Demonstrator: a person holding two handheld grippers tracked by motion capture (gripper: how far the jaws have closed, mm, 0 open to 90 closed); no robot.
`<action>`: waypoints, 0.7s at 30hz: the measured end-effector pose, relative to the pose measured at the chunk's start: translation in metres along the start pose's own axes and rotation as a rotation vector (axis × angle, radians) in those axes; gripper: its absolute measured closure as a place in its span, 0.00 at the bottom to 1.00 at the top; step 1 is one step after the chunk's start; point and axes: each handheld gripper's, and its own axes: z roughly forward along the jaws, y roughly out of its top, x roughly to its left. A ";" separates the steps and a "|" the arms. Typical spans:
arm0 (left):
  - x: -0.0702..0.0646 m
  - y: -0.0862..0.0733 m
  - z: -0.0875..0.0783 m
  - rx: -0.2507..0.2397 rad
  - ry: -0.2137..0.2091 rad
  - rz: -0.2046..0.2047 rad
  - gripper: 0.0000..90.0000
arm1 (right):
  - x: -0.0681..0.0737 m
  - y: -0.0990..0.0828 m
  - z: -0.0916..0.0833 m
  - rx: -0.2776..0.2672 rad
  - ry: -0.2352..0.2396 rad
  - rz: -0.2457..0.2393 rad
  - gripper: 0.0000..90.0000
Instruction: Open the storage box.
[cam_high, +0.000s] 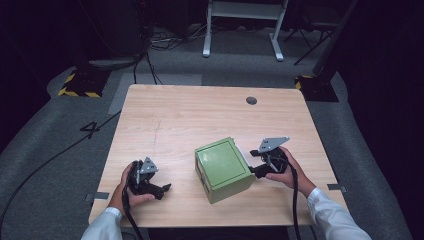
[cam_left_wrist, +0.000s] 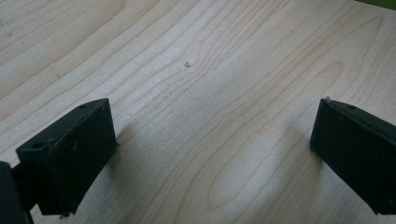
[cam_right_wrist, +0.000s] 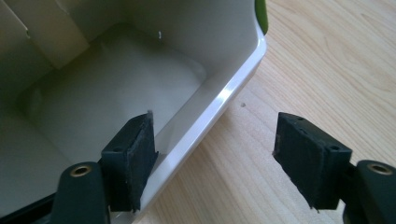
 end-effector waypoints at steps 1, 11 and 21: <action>0.000 0.000 0.000 0.000 0.000 0.000 0.01 | -0.001 -0.001 0.000 -0.003 0.006 0.000 0.34; 0.000 0.000 0.000 0.000 0.000 0.000 0.01 | -0.007 -0.009 -0.006 -0.008 0.015 0.019 0.42; 0.000 0.000 0.000 0.000 0.000 -0.001 0.01 | -0.018 -0.022 -0.014 -0.018 0.033 0.049 0.51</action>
